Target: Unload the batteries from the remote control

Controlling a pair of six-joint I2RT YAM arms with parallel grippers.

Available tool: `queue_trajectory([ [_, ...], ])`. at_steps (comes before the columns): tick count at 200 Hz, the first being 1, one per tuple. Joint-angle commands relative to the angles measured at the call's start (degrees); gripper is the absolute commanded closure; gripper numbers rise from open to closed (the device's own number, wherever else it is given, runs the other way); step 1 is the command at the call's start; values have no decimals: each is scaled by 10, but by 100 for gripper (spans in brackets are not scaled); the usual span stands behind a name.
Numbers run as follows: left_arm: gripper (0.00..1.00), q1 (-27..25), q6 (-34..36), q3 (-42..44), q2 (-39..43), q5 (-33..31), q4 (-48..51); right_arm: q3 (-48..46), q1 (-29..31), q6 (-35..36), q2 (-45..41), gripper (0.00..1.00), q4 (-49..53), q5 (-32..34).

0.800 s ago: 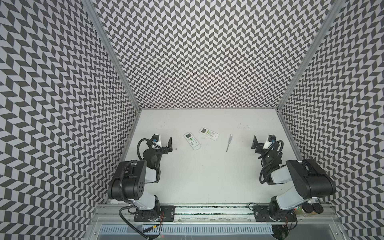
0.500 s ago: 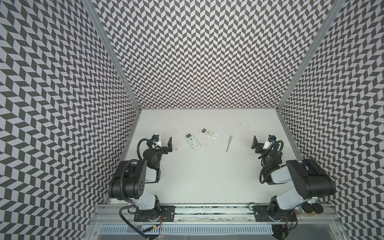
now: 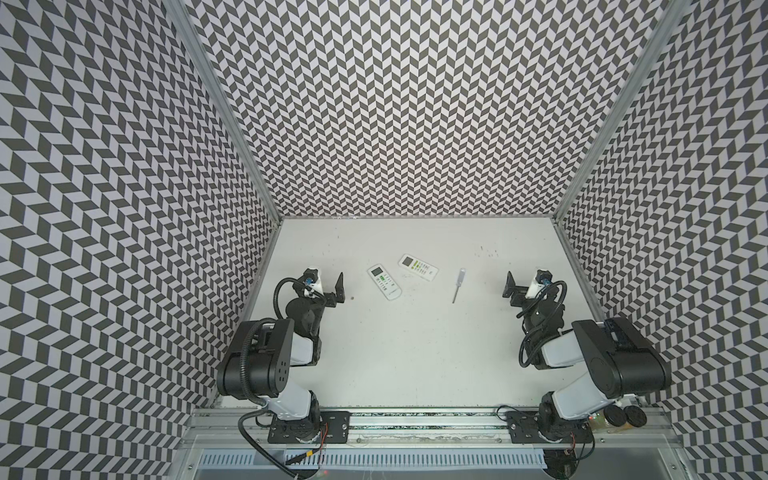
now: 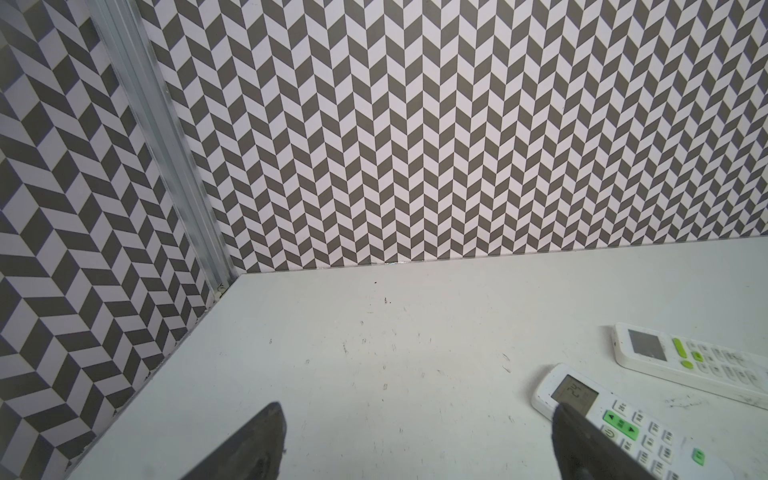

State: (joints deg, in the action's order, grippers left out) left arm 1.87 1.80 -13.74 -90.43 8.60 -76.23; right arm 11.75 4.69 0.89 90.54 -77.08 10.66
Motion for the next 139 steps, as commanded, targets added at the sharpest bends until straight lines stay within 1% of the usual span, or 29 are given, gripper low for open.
queue_trajectory([
  [1,0,-2,-6,2,-5,-4,-14,-2,1,3,-5,1,-27,-1],
  [35,0,-1,-7,2,-6,-4,-15,2,1,-1,-5,1,-21,5],
  [63,0,-1,-7,4,0,-1,-9,5,-5,-4,-5,1,-8,-10],
  [75,0,8,-15,8,7,13,-15,5,-5,-4,-5,1,-10,-11],
  [85,0,21,-22,8,24,40,-3,4,-4,-3,-7,1,-16,-7],
  [91,0,27,-24,3,32,56,12,5,-1,-2,-18,1,4,-4],
  [102,0,35,-27,-13,46,78,53,35,7,13,-45,1,55,-5],
  [111,0,39,-23,-36,59,103,100,58,16,23,-75,1,120,3],
  [122,0,40,-11,-84,73,140,196,84,26,28,-110,1,205,8],
  [131,0,38,-2,-142,78,155,303,109,35,5,-135,1,267,35],
  [139,0,30,11,-200,74,150,401,124,40,-45,-150,1,303,75],
])
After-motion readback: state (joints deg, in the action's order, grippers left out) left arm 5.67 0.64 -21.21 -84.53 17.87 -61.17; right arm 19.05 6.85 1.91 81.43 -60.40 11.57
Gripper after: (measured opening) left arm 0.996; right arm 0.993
